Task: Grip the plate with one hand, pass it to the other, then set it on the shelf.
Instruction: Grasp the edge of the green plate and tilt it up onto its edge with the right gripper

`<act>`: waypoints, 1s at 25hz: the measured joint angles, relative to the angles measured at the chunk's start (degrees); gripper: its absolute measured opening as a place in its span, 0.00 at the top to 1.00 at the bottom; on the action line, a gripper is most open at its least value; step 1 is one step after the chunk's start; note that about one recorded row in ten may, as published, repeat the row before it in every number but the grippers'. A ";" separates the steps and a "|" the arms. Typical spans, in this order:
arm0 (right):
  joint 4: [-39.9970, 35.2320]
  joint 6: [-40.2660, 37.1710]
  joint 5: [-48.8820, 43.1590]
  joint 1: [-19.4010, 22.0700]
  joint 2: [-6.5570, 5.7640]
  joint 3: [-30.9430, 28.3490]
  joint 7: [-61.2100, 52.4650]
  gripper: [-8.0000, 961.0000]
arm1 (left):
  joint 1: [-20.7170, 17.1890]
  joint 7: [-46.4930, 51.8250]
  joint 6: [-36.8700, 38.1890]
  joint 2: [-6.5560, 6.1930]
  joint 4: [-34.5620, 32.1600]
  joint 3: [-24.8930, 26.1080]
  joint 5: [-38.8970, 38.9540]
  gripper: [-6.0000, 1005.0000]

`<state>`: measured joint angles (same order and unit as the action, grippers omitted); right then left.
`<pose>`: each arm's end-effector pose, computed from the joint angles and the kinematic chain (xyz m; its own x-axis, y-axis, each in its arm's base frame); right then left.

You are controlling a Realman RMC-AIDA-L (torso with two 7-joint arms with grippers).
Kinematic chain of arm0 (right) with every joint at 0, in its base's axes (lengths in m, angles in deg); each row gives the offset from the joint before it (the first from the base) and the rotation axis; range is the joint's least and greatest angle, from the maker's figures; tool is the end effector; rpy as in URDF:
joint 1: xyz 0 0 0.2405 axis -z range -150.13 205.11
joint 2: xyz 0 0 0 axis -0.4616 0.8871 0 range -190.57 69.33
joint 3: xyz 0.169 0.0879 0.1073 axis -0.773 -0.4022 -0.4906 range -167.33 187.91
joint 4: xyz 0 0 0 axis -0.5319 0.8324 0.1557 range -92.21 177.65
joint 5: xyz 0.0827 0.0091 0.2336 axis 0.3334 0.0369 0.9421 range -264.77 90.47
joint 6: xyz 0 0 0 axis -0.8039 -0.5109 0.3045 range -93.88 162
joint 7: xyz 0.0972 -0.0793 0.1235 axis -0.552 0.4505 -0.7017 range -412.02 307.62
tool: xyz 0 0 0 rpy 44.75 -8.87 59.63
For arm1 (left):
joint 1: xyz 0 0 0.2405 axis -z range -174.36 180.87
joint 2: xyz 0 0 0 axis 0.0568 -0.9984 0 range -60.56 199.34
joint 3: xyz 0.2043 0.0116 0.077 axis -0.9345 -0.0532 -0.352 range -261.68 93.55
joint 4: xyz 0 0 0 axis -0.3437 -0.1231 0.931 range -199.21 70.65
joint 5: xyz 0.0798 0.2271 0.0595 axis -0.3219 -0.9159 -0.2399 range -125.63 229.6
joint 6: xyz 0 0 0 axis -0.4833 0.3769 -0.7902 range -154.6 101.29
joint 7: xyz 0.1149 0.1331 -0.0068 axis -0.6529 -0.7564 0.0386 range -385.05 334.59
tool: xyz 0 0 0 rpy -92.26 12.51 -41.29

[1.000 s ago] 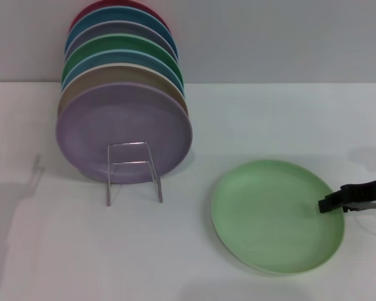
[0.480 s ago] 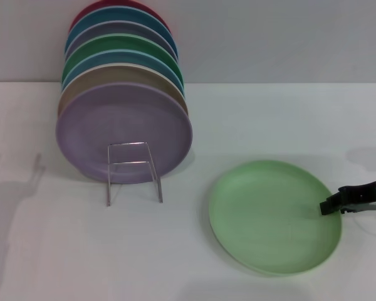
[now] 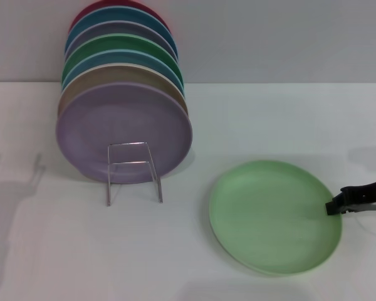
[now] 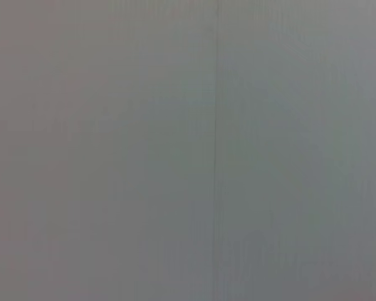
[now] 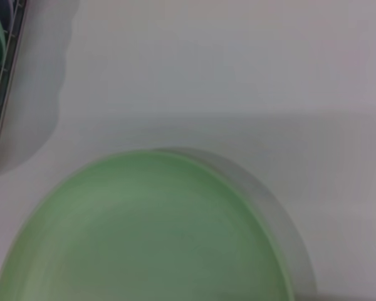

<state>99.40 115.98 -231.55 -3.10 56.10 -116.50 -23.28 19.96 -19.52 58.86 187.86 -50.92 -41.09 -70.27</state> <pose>0.2856 0.3790 0.0293 0.2409 -0.9500 -0.1988 -0.9295 -0.1668 -0.3290 -0.3149 0.3157 0.0166 0.6490 -0.2966 0.7006 0.7225 -0.0480 -0.6897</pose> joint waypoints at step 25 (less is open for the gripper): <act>9.35 -4.01 0.51 2.38 1.09 -0.44 0.34 0.97 | -0.35 0.00 0.00 0.00 0.12 0.45 0.10 0.20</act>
<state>108.75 111.96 -231.04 -0.72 57.19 -116.93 -22.94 19.61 -19.52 58.86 187.86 -50.80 -40.64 -70.18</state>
